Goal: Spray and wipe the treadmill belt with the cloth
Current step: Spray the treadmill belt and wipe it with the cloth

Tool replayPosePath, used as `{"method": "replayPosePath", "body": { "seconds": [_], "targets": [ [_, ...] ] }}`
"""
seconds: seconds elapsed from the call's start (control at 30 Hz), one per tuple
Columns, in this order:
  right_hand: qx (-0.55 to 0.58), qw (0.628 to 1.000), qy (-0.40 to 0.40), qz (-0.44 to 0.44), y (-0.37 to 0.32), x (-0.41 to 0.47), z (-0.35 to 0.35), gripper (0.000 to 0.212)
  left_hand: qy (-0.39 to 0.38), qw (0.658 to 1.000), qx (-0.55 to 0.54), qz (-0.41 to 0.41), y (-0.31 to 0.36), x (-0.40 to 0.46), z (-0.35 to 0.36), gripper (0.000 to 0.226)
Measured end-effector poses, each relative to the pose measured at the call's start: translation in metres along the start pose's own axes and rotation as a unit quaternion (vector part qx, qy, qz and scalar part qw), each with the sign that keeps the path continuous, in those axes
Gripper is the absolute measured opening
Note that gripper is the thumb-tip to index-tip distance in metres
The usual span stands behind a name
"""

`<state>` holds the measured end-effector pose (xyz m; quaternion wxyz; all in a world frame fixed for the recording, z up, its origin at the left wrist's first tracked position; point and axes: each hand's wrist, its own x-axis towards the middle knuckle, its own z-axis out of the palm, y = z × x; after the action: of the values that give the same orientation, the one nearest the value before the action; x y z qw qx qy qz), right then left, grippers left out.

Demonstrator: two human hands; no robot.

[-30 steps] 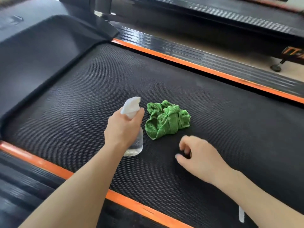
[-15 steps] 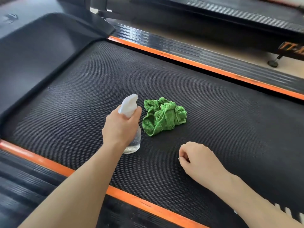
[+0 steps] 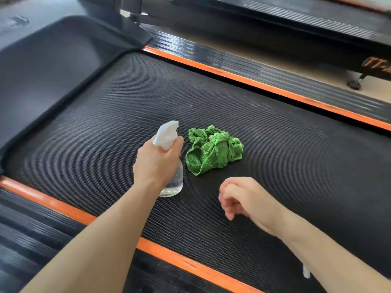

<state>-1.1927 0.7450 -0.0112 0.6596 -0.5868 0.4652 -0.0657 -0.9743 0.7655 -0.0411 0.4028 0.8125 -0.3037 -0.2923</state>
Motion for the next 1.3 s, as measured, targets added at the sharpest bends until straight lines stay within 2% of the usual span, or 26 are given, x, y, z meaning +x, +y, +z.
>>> {"method": "replayPosePath", "body": {
  "seconds": [0.03,0.07,0.13,0.2,0.23,0.27,0.33,0.4,0.43,0.47,0.5,0.53,0.57,0.63,0.7,0.8,0.9,1.07,1.17,1.3],
  "targets": [
    [0.046,0.997,-0.056,0.015,-0.004,-0.002,0.008,0.03,-0.002,1.0,-0.002,-0.001,0.0,0.001,0.0,0.066],
    [0.047,0.993,-0.104,0.034,-0.007,-0.004,0.018,0.035,-0.004,1.0,-0.003,-0.002,0.0,0.001,0.0,0.068],
    [-0.04,0.983,-0.179,0.018,-0.009,-0.003,0.028,0.037,-0.004,1.0,-0.005,-0.001,-0.001,0.002,-0.001,0.069],
    [-0.138,0.965,-0.222,-0.023,-0.017,-0.001,0.029,0.012,-0.001,1.0,-0.005,0.001,-0.001,0.002,0.0,0.068],
    [-0.164,0.957,-0.24,-0.023,-0.021,0.002,0.025,0.032,0.001,1.0,-0.004,0.003,-0.001,0.002,-0.001,0.067],
    [-0.165,0.954,-0.248,-0.02,-0.027,0.005,0.019,0.041,0.0,1.0,-0.004,0.005,-0.001,0.001,-0.001,0.067],
    [-0.181,0.964,-0.193,-0.039,-0.039,0.016,0.01,0.016,-0.002,1.0,-0.007,0.006,-0.001,0.001,-0.001,0.067],
    [-0.219,0.971,-0.033,-0.091,-0.04,0.033,-0.004,0.015,-0.007,1.0,-0.011,0.002,-0.001,0.0,-0.002,0.066],
    [-0.254,0.955,0.068,-0.134,-0.037,0.044,-0.013,0.013,-0.009,1.0,-0.013,-0.001,-0.001,0.0,-0.002,0.066],
    [-0.311,0.917,0.166,-0.186,-0.034,0.055,-0.02,0.015,-0.011,1.0,-0.017,-0.003,-0.001,0.001,-0.003,0.066],
    [-0.386,0.86,0.237,-0.236,-0.029,0.065,-0.026,0.027,-0.012,1.0,-0.02,-0.006,-0.001,0.001,-0.003,0.065],
    [-0.457,0.807,0.267,-0.263,-0.022,0.077,-0.029,0.042,-0.011,1.0,-0.024,-0.007,0.0,0.001,-0.003,0.065],
    [-0.509,0.772,0.27,-0.268,-0.016,0.089,-0.029,0.052,-0.011,1.0,-0.026,-0.009,0.0,0.001,-0.003,0.064],
    [-0.56,0.75,0.252,-0.246,-0.006,0.112,-0.022,0.058,-0.011,1.0,-0.027,-0.007,0.0,0.002,-0.004,0.06],
    [-0.587,0.728,0.254,-0.247,0.006,0.134,-0.012,0.049,-0.015,0.999,-0.027,-0.01,-0.001,0.002,-0.005,0.057],
    [-0.582,0.698,0.295,-0.294,0.004,0.164,-0.007,0.037,-0.018,0.999,-0.018,-0.021,0.001,0.006,-0.005,0.057],
    [-0.582,0.689,0.304,-0.308,-0.011,0.197,-0.013,0.038,-0.028,0.999,0.002,-0.021,0.005,0.01,-0.004,0.052],
    [-0.556,0.726,0.347,-0.208,-0.039,0.226,0.001,0.031,-0.049,0.998,0.013,-0.029,0.011,0.015,-0.003,0.051],
    [-0.543,0.726,0.315,-0.28,-0.007,0.173,0.013,0.025,-0.061,0.997,-0.018,-0.035,0.014,0.017,-0.011,0.045],
    [-0.539,0.743,0.213,-0.337,0.055,0.07,0.016,0.018,-0.081,0.996,-0.015,-0.037,0.011,0.028,-0.027,0.044]
  ]
}}
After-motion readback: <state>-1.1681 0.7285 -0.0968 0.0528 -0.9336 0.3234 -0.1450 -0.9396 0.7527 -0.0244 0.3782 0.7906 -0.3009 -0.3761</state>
